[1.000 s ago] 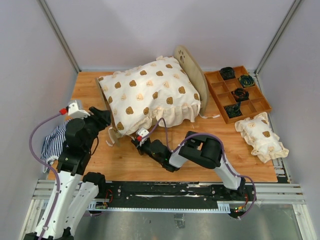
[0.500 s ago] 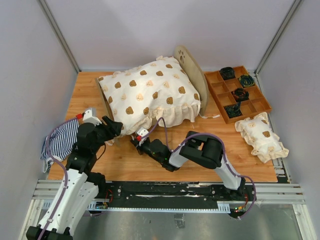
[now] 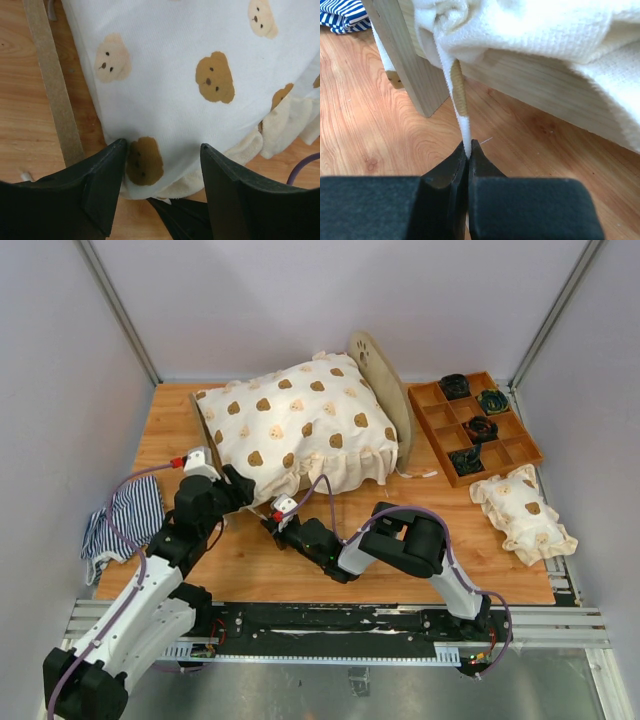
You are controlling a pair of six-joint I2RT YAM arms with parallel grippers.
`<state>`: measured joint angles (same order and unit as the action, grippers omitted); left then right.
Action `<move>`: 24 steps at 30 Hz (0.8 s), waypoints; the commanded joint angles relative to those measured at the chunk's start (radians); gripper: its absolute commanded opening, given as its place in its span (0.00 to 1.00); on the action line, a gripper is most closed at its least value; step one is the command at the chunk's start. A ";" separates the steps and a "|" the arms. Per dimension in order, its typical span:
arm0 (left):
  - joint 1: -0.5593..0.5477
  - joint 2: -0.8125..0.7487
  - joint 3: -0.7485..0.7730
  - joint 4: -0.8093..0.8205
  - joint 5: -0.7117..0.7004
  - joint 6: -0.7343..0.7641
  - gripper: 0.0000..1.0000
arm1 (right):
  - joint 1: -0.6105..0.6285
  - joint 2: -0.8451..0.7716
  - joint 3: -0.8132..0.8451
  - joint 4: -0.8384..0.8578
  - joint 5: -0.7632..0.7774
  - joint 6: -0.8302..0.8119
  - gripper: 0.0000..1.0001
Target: Set up the pet bed
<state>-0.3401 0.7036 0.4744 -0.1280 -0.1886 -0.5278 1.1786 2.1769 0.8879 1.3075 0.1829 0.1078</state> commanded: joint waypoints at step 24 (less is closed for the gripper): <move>0.004 0.025 0.010 0.020 -0.262 0.060 0.00 | 0.026 0.041 -0.025 0.091 0.011 -0.002 0.00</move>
<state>-0.3412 0.7086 0.4530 -0.1333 -0.3431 -0.4797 1.1915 2.1830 0.8848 1.3403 0.1837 0.1081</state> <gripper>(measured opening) 0.012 0.009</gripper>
